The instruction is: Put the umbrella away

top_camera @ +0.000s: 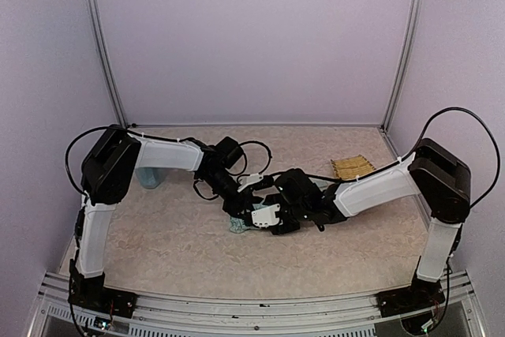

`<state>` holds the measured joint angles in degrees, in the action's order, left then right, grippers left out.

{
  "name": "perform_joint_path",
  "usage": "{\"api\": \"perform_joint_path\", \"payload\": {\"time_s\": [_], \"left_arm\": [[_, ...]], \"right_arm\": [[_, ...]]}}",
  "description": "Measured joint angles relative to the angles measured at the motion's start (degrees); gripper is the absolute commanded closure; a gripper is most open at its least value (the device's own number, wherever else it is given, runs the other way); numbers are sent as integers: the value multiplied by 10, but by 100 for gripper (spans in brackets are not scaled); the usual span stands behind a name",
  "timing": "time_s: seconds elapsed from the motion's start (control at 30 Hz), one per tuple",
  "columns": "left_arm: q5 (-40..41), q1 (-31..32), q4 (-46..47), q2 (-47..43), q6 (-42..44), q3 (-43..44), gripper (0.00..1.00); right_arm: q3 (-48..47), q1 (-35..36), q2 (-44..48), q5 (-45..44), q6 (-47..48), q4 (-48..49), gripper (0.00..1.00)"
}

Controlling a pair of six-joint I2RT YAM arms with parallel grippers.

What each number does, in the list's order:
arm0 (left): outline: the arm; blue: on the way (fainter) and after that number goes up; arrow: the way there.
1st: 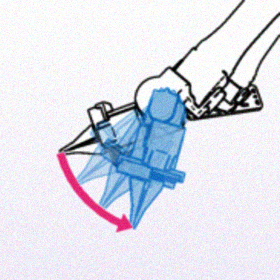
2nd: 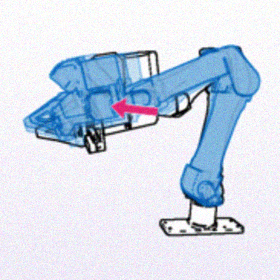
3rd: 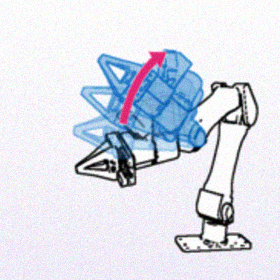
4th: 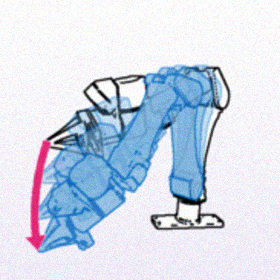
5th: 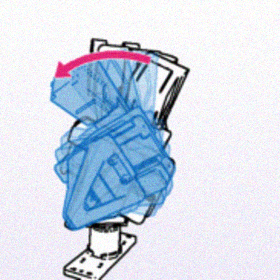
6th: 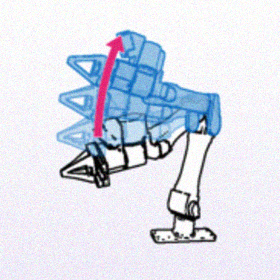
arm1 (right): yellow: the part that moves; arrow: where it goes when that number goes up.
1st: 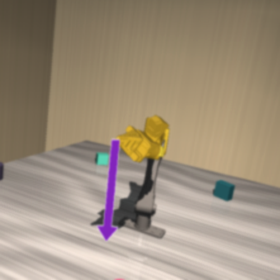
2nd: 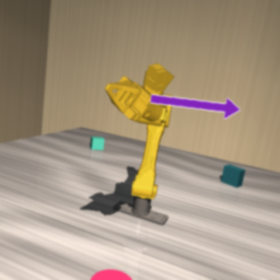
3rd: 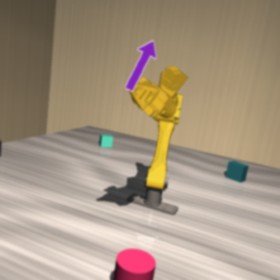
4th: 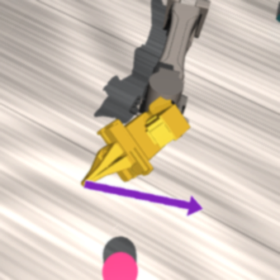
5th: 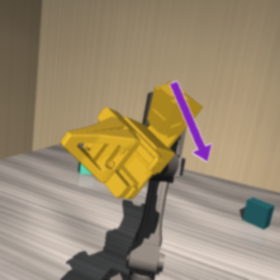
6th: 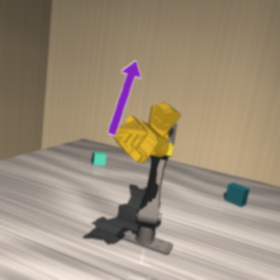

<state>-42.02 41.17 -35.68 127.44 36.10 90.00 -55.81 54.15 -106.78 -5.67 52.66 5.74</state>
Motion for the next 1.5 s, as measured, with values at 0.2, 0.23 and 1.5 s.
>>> {"api": "perform_joint_path", "payload": {"time_s": [0.2,0.23,1.5], "left_arm": [[-4,-4,-9,2,1,1,69],[-5,-5,-8,2,1,1,51],[54,-61,683,-496,-80,-607,1]], "right_arm": [[-14,5,-12,-14,3,-10,65],[-17,5,-13,-15,3,-14,66],[-195,-46,-65,179,-155,-320,82]]}}
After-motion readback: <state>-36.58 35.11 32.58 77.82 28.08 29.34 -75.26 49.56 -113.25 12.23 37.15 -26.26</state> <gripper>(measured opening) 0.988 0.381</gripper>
